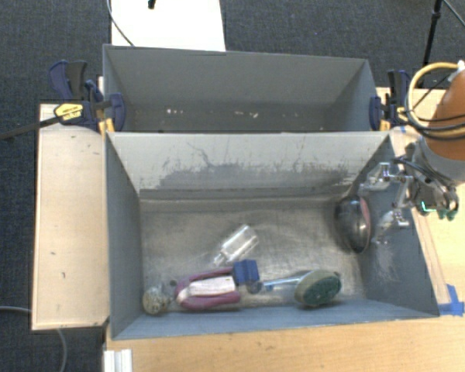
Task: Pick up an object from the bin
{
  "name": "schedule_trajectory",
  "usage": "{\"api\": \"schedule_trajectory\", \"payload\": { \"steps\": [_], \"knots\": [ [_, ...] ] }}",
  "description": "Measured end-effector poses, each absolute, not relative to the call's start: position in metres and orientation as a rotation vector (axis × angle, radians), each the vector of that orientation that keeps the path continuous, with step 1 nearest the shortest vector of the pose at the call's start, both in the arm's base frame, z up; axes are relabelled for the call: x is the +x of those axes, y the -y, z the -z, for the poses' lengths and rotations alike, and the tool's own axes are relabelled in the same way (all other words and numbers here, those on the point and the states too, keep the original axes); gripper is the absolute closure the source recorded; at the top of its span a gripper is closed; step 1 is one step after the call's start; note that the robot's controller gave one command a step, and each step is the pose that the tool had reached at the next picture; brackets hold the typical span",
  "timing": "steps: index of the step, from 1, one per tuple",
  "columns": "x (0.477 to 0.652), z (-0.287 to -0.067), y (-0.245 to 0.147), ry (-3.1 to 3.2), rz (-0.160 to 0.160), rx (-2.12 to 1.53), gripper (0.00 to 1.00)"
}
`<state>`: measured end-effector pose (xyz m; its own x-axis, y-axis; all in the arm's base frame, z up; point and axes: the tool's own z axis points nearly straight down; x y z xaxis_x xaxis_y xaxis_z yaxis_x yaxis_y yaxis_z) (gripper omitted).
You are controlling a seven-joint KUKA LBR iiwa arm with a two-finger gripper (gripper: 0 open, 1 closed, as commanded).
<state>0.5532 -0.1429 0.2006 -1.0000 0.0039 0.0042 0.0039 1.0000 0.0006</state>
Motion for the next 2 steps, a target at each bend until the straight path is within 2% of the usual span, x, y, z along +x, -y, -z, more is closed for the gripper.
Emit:
{"api": "schedule_trajectory", "payload": {
  "steps": [1, 2],
  "knots": [
    [0.500, -0.101, 0.075, 3.131, 0.004, 0.211, 0.00],
    [0.493, -0.076, 0.041, 3.093, -0.013, 0.613, 0.00]
  ]
}}
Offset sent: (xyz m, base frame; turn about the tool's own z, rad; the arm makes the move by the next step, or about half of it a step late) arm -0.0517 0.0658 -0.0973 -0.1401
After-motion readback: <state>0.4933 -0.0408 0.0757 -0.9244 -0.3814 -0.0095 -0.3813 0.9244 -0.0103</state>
